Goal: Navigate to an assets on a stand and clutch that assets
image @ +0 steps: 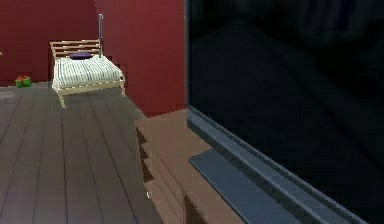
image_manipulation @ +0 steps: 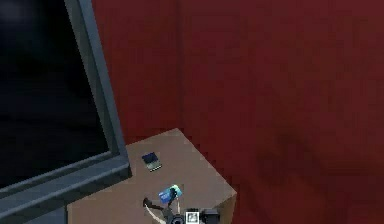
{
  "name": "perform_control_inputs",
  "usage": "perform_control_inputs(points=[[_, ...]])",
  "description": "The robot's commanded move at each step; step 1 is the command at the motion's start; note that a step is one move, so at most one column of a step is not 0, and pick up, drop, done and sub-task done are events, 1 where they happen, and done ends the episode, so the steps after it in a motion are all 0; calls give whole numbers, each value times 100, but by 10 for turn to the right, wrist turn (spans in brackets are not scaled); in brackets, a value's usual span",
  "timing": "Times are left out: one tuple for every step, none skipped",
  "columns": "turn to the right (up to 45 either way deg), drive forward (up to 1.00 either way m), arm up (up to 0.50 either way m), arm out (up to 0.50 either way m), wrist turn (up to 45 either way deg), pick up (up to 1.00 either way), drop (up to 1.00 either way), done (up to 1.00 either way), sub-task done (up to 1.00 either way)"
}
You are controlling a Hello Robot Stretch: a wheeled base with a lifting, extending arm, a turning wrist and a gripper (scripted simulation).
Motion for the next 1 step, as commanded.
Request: perform_control_inputs(points=[[0, 0, 10, 0, 0, 0, 0, 0, 0]])
